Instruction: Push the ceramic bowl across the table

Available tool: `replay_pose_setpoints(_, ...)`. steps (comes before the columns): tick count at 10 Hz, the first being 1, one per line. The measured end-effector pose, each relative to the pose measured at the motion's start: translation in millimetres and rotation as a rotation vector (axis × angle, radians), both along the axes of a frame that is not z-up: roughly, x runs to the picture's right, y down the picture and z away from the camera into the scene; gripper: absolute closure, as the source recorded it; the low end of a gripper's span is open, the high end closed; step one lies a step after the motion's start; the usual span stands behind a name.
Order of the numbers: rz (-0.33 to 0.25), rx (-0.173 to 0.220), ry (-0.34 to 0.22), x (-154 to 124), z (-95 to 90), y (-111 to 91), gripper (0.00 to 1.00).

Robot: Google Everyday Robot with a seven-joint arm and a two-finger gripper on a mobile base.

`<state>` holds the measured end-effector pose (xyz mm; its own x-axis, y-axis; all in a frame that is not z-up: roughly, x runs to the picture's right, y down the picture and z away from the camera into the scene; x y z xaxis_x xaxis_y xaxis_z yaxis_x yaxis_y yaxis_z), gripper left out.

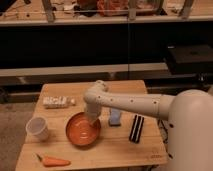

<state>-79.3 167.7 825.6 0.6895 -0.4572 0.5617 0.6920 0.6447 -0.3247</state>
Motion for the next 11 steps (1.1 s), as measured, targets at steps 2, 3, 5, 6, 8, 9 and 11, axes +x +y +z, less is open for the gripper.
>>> replay_pose_setpoints(2, 0.011, -0.009, -0.001, 11, 3.7, -9, 1.0)
replay_pose_setpoints(3, 0.013, -0.011, -0.001, 11, 5.4, -9, 1.0)
replay_pose_setpoints(5, 0.024, -0.022, -0.003, 13, 7.8, -6, 1.0)
replay_pose_setpoints(6, 0.034, -0.029, 0.0, 20, 7.8, -6, 1.0)
replay_pose_setpoints(8, 0.044, -0.038, 0.002, 28, 11.0, -8, 1.0)
replay_pose_setpoints(9, 0.044, -0.041, -0.001, 29, 12.0, -8, 1.0)
replay_pose_setpoints(11, 0.058, -0.052, 0.0, 32, 13.0, -8, 1.0)
